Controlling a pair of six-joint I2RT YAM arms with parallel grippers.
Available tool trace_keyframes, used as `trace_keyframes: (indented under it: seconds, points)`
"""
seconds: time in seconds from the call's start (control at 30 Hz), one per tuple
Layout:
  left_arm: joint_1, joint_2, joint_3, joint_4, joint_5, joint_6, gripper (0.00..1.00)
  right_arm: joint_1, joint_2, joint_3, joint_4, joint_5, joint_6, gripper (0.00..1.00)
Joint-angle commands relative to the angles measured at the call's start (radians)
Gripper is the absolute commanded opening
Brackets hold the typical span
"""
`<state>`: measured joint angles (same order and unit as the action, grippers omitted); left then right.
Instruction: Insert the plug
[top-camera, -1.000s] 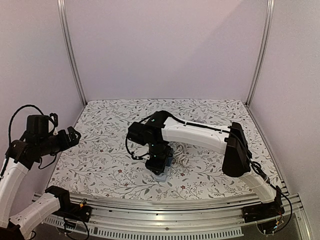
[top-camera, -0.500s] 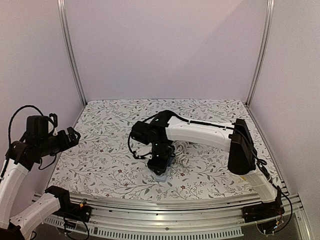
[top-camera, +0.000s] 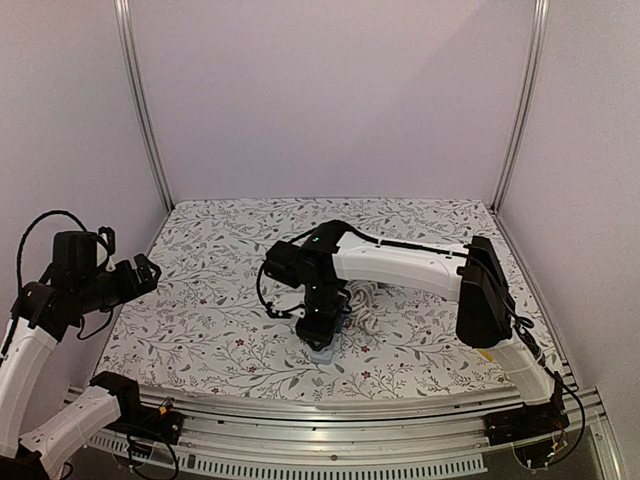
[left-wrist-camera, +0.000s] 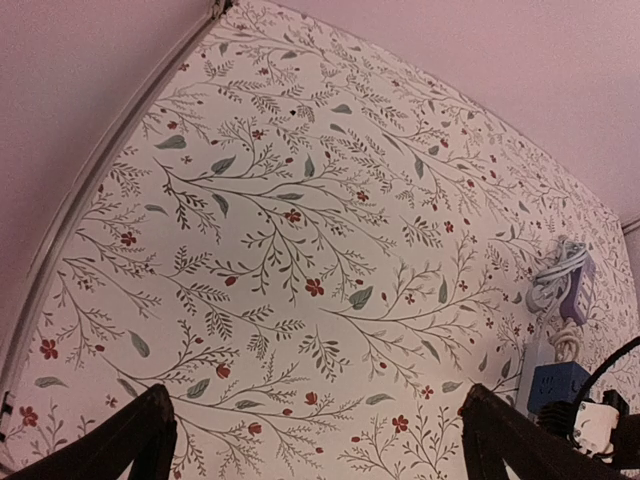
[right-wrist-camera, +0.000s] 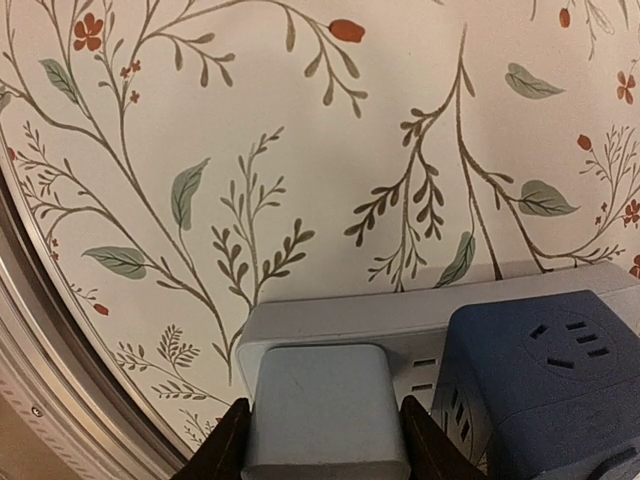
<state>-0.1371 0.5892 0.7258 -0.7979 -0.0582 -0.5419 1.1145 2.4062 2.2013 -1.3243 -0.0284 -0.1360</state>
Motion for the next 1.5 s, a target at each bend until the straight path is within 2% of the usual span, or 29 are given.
trace_keyframes:
  seconds: [0.0,0.23,0.3,0.5,0.8,0.9,0.93,1.17,1.3,1.4,1.47]
  points:
    - [0.006,0.008,-0.014,0.003,0.003,0.010,1.00,0.012,0.161,-0.092,-0.104,-0.010,0.008,0.04]
    - [0.006,0.020,-0.014,0.002,0.008,0.008,1.00,0.012,0.185,-0.100,-0.114,-0.005,-0.010,0.04]
    - [0.006,0.023,-0.014,0.000,0.008,0.008,1.00,0.012,0.186,-0.099,-0.115,0.002,-0.007,0.06]
    - [0.006,0.028,-0.011,-0.002,0.003,0.005,0.99,0.011,0.166,-0.077,-0.129,0.096,0.009,0.34]
    - [0.006,0.034,-0.011,-0.005,-0.002,0.003,1.00,0.028,0.063,-0.014,-0.115,0.102,0.016,0.49]
    - [0.007,0.035,-0.011,-0.005,-0.002,0.003,1.00,0.031,0.025,0.027,-0.117,0.103,0.027,0.68]
    - [0.007,0.035,-0.011,-0.006,-0.002,0.003,0.99,0.032,0.015,0.045,-0.127,0.105,0.033,0.71]
    - [0.005,0.032,-0.009,-0.006,-0.002,0.000,1.00,0.040,-0.054,0.095,-0.154,0.124,0.047,0.81]
    - [0.006,0.029,-0.009,-0.007,-0.001,0.000,0.99,0.050,-0.103,0.107,-0.151,0.130,0.032,0.82]
    - [0.005,0.028,-0.009,-0.008,-0.004,0.001,1.00,0.050,-0.127,0.129,-0.145,0.199,0.051,0.82]
    - [0.005,0.027,-0.008,-0.008,-0.012,0.001,1.00,0.050,-0.136,0.144,-0.132,0.268,0.070,0.96]
